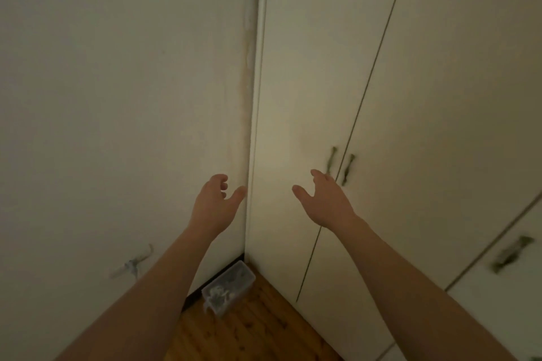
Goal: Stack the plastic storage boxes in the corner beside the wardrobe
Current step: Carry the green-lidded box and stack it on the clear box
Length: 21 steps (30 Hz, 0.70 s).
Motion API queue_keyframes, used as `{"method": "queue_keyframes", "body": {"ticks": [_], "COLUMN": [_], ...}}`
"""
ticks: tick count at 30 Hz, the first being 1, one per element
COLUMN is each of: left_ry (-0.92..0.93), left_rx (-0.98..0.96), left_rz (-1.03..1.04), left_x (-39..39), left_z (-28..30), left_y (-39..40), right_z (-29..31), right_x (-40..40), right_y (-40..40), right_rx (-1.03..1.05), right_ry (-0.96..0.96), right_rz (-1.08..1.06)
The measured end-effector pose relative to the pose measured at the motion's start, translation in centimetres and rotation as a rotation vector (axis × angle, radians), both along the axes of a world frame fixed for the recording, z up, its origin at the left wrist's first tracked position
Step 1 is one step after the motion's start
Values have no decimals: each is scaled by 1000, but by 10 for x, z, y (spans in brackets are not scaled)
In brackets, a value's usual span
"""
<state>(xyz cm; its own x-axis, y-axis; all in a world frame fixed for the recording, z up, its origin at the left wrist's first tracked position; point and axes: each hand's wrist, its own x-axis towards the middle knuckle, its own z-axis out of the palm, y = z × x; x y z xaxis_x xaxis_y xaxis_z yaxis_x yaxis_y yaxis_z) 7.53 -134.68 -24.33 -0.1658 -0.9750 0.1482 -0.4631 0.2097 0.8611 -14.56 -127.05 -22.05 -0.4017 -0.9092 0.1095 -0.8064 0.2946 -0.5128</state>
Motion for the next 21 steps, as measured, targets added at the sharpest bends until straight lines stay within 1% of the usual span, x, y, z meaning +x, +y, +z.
{"method": "queue_keyframes", "body": {"ticks": [7,13,17,21], "left_ry": [31,93,135,148], "left_rx": [-25,-53,-53,-52], "left_rz": [-208,-399,-550,-657], "left_x": [-46,-108,-149,-173], "left_z": [22,44,58,66], "left_y": [77,155,232,310], "right_z": [16,27,35,43], "right_x": [-30,-62,-81,-86], "right_y": [111,220,317,409], "right_rx": [-43,-70,-101,-144], "right_ry": [54,39,65,49], "right_rz": [-166,-339,-485,-594]}}
